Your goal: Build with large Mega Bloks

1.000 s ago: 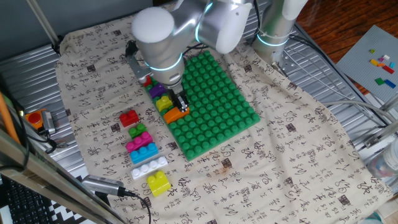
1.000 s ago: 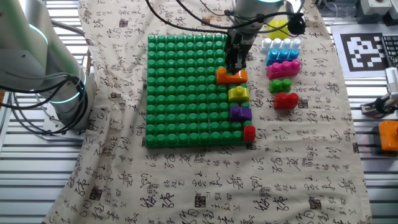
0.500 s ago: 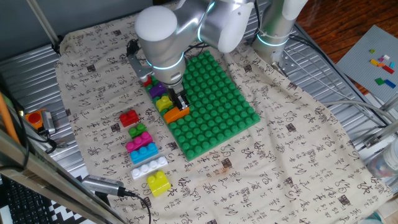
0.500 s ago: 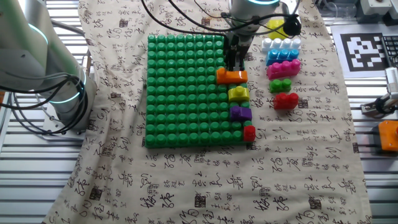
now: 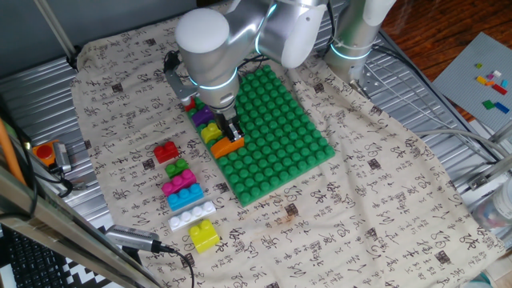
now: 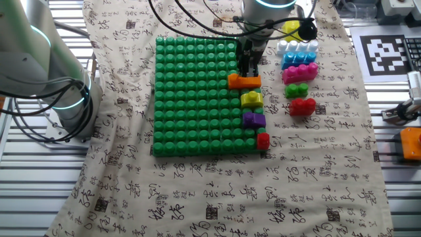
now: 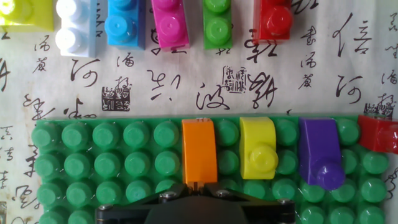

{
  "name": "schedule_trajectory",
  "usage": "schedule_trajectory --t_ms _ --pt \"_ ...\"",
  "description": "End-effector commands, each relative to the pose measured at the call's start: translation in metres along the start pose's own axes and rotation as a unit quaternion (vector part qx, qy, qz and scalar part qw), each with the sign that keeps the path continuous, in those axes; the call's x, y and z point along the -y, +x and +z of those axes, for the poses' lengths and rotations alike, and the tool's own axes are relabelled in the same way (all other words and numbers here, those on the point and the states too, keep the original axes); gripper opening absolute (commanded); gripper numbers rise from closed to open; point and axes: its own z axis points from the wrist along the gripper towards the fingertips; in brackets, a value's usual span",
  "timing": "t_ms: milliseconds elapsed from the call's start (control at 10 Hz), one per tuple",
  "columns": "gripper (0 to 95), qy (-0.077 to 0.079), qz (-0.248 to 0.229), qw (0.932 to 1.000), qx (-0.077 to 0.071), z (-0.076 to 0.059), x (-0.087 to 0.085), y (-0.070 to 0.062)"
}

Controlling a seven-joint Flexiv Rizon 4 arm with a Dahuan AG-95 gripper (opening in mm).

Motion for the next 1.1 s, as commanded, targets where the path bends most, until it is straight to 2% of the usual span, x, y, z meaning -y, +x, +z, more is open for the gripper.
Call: schedule_trajectory --t_ms 100,400,800,1100 --pt "0.0 0.000 -0.002 1.0000 -0.003 -0.003 -0.001 -0.002" --pt "0.0 0.001 -0.009 1.0000 -0.003 -0.004 0.002 -0.008" --pt "0.0 -0.002 -0.008 1.0000 0.002 0.004 0.003 -0.010" --pt "0.0 -0.004 -0.001 1.0000 0.005 0.012 -0.004 -0.014"
